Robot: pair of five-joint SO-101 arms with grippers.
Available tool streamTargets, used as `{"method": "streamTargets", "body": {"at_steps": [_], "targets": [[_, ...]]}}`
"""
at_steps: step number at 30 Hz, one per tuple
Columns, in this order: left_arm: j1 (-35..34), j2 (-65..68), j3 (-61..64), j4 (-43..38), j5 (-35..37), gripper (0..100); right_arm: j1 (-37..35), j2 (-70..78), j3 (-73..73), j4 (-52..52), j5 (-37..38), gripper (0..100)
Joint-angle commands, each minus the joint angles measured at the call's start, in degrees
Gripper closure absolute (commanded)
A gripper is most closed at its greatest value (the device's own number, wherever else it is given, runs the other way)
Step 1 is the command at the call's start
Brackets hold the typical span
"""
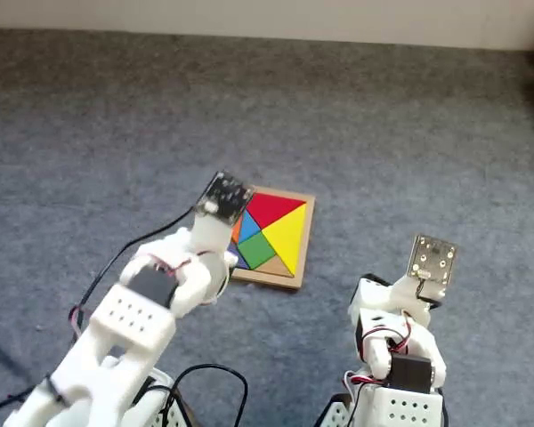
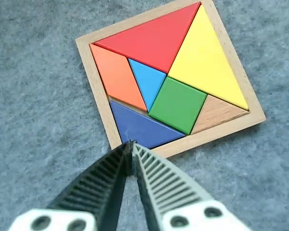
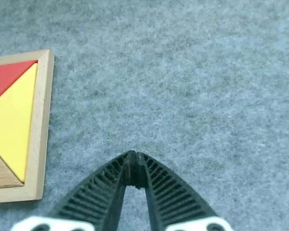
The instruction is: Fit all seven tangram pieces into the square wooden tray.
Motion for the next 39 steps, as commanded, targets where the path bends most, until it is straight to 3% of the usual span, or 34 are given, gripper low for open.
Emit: {"method": "streamTargets", "body": {"at_steps": [1, 13, 20, 28, 32, 39], "targets": [[-2.5, -12.9, 4.9, -1.5, 0.4, 99, 0.7, -0.3, 8.2, -2.1, 0.4, 99.3], [-10.4, -40.7, 18.8, -1.3, 0.3, 99, 0.2, 0.1, 8.2, -2.0, 0.4, 99.3], [-14.9, -55.6, 27.5, -1.1, 0.3, 99, -4.3, -0.3, 8.2, 2.3, 0.4, 99.3], [-23.8, -54.5, 31.4, -0.8, 0.3, 99, -7.7, -0.3, 8.2, 6.3, 0.4, 99.3], [-26.9, -54.9, 31.4, 5.9, 0.3, 99, -11.1, -0.4, 8.2, 9.3, 0.4, 99.3], [-27.1, -54.9, 31.4, 17.1, 0.3, 99, -11.0, -0.4, 8.2, 9.5, 0.4, 99.3]]}}
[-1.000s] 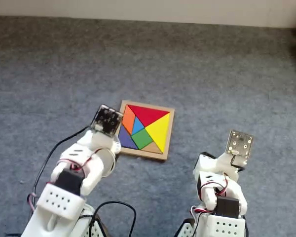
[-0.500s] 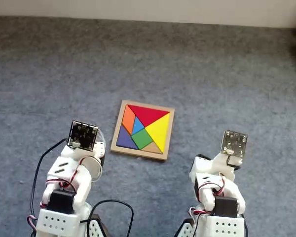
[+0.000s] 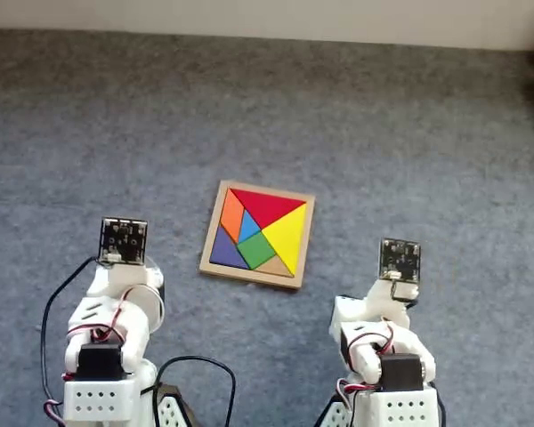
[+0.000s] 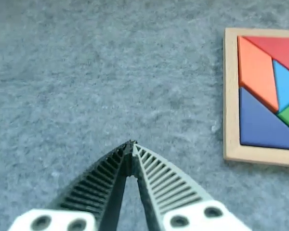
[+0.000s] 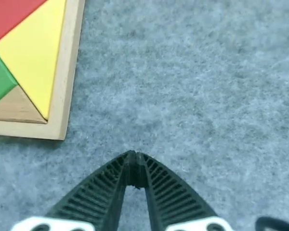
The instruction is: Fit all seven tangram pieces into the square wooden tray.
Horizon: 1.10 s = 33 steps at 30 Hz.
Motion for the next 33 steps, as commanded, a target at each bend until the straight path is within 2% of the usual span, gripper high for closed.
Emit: {"method": "streamTargets", "body": {"at_steps": [1, 7, 33], "targets": [[-0.8, -1.5, 1.2, 8.0, 0.2, 99, -0.7, -0.3, 8.2, 0.5, 0.4, 99.3], [-0.9, -1.5, 1.2, 19.6, 0.2, 99, -0.7, -0.3, 8.2, 0.6, 0.4, 99.3], [-0.8, -1.5, 1.1, 19.5, 0.2, 99, -0.7, -0.3, 8.2, 0.6, 0.4, 99.3]]}}
